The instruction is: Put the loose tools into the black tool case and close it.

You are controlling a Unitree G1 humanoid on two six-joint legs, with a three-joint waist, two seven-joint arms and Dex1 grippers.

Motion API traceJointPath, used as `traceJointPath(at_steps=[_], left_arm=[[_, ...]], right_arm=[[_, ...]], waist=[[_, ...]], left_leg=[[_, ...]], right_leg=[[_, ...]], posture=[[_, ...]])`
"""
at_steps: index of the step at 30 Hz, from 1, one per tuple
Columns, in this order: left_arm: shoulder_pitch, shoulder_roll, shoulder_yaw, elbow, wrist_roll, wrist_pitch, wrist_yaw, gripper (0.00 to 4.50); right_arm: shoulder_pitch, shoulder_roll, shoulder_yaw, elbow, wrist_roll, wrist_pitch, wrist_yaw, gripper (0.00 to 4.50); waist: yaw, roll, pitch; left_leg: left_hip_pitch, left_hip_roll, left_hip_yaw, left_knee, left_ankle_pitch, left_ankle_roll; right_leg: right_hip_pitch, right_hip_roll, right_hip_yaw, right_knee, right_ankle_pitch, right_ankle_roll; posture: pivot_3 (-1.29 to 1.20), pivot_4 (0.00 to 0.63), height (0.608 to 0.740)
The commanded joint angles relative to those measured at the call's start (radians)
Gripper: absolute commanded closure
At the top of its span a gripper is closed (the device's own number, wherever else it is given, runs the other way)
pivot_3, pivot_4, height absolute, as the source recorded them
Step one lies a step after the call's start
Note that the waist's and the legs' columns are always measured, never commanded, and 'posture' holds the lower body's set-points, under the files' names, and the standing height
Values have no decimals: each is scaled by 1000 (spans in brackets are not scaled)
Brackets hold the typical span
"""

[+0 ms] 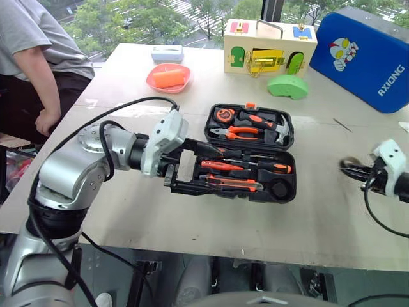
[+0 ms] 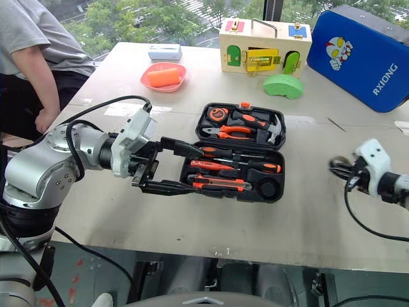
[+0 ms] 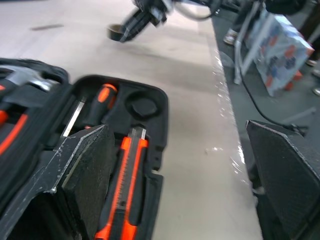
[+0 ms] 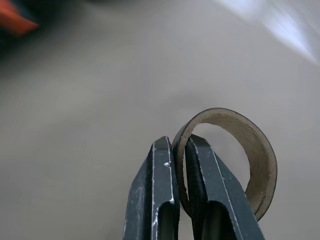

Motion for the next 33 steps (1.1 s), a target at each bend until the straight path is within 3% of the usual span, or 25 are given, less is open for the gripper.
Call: traceJointPath(at_steps=[1, 6, 11, 20, 33], left_arm=[[24, 32, -16, -8, 45, -70, -40, 0], [40, 39, -30, -6, 71, -101, -50, 0], [58, 50, -17, -20, 69, -98, -39, 0], [67, 50, -5, -31, 65, -100, -12, 0], [41, 36, -17, 1, 79, -120, -12, 0]], right_arm=[[-31, -24, 77, -221, 112, 31, 120, 4435], [-143, 13, 259, -297, 71, 34, 136, 4435], [-223, 42, 392, -186, -93, -53, 116, 4435], [-241, 36, 452, -148, -204, -92, 128, 4435], [-213, -23, 426, -171, -187, -42, 154, 4435]], waist=[[2, 0, 0], [17, -3, 1], [21, -3, 1], [17, -3, 1], [18, -3, 1]], left_leg=[[0, 0, -1, 0, 0, 0], [-1, -1, -1, 0, 0, 0], [-3, -2, -2, 0, 0, 1], [-3, -2, -1, 0, 0, 0], [-3, -2, -1, 0, 0, 0]], right_leg=[[0, 0, -1, -1, 0, 0], [-1, -1, -1, -1, 0, 0], [-2, -1, -2, -1, 0, 0], [-3, -1, -2, 0, 0, 0], [-3, 0, -2, 0, 0, 0]], posture=[[0, 150, 735], [0, 150, 735], [0, 150, 735], [0, 150, 735], [0, 150, 735]])
